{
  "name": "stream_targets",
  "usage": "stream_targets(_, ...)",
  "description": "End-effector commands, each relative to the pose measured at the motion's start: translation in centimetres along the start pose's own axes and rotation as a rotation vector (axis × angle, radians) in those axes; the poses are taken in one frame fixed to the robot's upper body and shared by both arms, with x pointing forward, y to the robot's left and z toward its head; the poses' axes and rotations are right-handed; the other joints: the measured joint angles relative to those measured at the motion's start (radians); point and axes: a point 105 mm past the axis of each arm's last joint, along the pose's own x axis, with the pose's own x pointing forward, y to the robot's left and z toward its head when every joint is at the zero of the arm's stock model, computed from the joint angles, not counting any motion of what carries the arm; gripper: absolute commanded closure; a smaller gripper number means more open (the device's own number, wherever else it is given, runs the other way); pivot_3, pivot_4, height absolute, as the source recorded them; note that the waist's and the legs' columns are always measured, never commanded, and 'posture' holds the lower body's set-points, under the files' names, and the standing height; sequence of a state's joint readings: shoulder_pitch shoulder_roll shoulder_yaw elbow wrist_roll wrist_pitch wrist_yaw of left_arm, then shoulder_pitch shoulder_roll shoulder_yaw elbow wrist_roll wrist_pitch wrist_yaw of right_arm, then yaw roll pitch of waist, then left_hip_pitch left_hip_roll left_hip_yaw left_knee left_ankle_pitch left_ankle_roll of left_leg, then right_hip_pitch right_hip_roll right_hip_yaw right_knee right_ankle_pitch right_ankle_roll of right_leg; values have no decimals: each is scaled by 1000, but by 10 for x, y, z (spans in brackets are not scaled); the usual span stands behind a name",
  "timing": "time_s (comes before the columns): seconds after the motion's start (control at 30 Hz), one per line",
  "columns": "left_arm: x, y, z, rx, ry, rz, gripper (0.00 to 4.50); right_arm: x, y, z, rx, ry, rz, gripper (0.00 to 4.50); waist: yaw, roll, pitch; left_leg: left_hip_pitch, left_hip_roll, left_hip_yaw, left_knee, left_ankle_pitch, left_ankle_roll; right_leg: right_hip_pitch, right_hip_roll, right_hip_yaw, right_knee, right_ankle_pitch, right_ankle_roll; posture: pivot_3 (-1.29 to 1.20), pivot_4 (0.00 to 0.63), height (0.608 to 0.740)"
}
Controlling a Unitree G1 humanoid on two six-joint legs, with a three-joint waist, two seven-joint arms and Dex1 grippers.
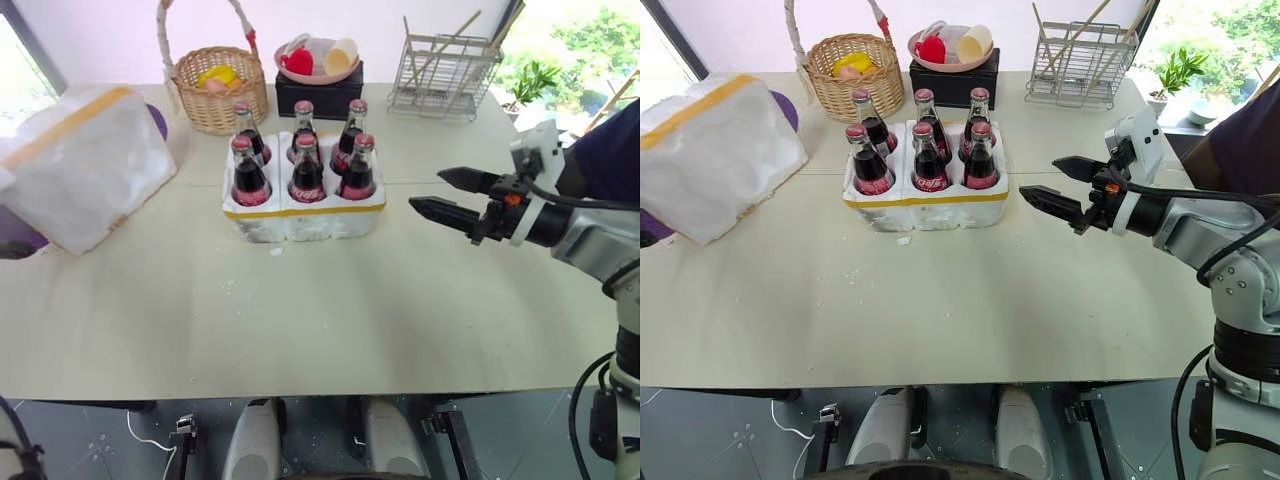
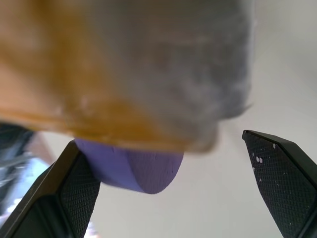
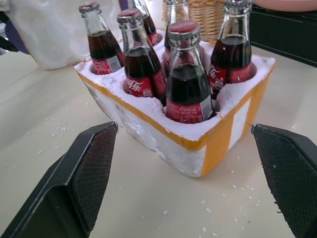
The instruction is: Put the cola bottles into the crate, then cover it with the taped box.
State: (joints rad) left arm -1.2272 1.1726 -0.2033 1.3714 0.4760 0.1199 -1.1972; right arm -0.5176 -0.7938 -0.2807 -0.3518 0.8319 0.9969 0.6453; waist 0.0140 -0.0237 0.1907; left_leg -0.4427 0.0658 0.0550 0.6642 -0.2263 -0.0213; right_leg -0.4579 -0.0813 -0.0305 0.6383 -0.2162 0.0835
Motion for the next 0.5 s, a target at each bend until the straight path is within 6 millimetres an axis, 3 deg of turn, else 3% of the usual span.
stream_targets(0.03,-9,-5,12,-47,-44,-84,0,-7,1,13,-46,-36,-16,65,-1,0,0,0,0,0,0,0,0,0,0,0,0,0,0,0,150,740)
stream_targets(0.2,-13,-1,14,0,-14,-54,0,-6,3,10,-40,-39,-16,65,-3,-1,0,0,0,0,0,0,0,0,0,0,2,0,0,0,150,740)
stream_targets(0.5,-31,12,41,-89,-166,14,0,-6,2,8,-37,-40,-22,65,-3,-2,1,0,0,-1,1,0,0,-2,0,0,5,0,0,0,150,740)
